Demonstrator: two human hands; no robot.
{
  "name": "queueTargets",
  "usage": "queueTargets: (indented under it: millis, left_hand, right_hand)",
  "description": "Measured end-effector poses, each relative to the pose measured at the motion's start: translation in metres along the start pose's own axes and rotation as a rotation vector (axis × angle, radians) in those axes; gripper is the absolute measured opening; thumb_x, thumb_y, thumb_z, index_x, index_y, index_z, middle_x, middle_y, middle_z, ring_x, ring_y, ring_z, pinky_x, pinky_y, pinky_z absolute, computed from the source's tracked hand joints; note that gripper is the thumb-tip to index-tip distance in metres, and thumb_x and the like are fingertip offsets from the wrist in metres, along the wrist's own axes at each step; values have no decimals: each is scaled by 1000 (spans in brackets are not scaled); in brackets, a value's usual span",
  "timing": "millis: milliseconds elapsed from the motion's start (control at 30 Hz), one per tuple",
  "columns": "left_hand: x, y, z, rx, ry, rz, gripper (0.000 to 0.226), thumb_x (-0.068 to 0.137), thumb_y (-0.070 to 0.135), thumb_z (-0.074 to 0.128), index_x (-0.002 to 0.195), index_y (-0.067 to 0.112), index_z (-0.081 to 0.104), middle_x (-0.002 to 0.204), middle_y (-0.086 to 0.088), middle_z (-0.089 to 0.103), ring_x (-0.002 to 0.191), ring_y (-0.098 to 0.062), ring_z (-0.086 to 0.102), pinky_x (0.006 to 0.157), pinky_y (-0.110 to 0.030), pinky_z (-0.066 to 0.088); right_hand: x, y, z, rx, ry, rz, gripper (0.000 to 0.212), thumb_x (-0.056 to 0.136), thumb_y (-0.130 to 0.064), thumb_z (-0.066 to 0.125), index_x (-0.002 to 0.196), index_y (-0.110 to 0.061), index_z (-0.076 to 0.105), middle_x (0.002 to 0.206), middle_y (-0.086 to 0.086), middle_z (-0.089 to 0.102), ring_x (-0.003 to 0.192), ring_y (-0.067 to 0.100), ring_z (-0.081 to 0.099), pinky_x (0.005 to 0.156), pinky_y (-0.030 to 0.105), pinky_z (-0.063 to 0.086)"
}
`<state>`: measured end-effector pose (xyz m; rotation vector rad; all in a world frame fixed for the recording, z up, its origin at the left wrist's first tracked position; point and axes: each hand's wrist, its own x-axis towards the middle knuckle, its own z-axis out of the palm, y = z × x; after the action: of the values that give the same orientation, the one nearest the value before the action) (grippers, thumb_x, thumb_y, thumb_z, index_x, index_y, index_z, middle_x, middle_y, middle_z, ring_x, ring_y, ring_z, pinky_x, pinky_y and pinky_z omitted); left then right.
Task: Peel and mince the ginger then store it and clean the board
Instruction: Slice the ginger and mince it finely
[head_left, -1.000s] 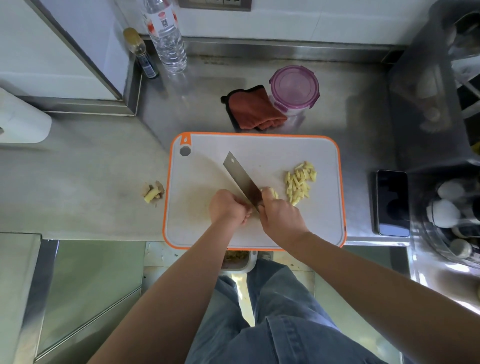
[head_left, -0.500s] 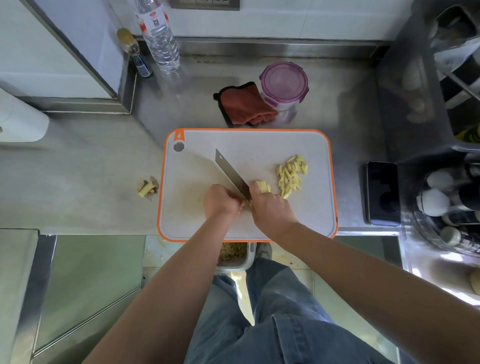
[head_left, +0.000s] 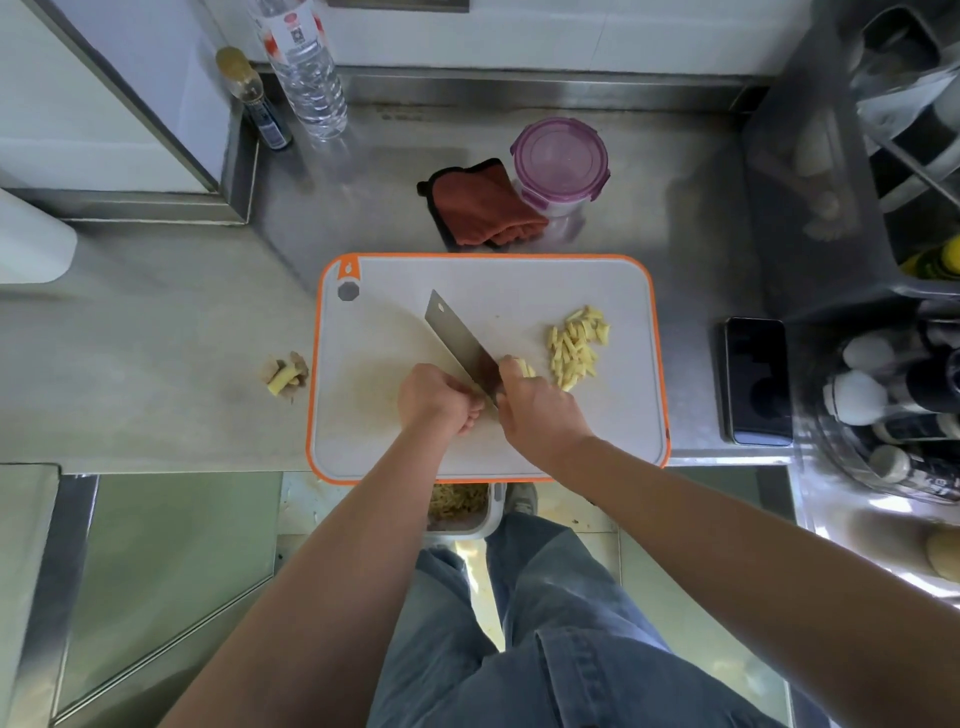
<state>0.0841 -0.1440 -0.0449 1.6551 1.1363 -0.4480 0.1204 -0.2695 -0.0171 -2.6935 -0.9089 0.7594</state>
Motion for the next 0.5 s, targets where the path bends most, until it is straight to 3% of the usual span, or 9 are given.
queueTargets:
  millis: [133, 200, 267, 367, 500]
  left_hand:
    - [-1, -2, 1, -3, 6, 18, 18, 77, 10, 77, 63, 2, 71, 56, -8, 66, 49, -19, 61, 64, -38, 61]
    - [-2, -2, 1, -15, 7, 30, 17, 79, 12, 76, 65, 3, 72, 57, -8, 66, 49, -17, 60, 65, -38, 61]
    - [-3, -3, 1, -28, 0, 39, 15, 80, 11, 76, 67, 4, 71, 59, -8, 66, 51, -17, 61, 66, -38, 61]
    - [-4, -6, 1, -50, 1, 50, 17, 80, 9, 76, 65, 5, 70, 58, -8, 65, 51, -18, 61, 67, -40, 61]
    - [-7, -8, 2, -49, 31, 76, 22, 81, 14, 76, 60, 11, 69, 58, -8, 66, 52, -19, 62, 69, -42, 61]
  right_hand:
    - [6, 11, 0, 195, 27, 68, 21, 98, -21, 38, 114, -7, 36, 80, 10, 54, 70, 30, 53, 58, 36, 41]
    - [5, 22, -2, 298, 105, 146, 28, 97, -21, 38, 119, -4, 38, 79, 10, 57, 69, 29, 55, 57, 38, 45]
    - [2, 32, -5, 266, 125, 150, 32, 97, -21, 37, 125, -5, 37, 74, 8, 54, 65, 27, 52, 54, 36, 40]
    - [-4, 33, -12, 240, 108, 91, 23, 98, -20, 38, 116, -7, 37, 67, 6, 49, 60, 25, 48, 49, 30, 31]
    - [-8, 14, -11, 179, 85, -14, 15, 98, -20, 39, 107, -8, 36, 68, 7, 48, 63, 30, 49, 53, 33, 34]
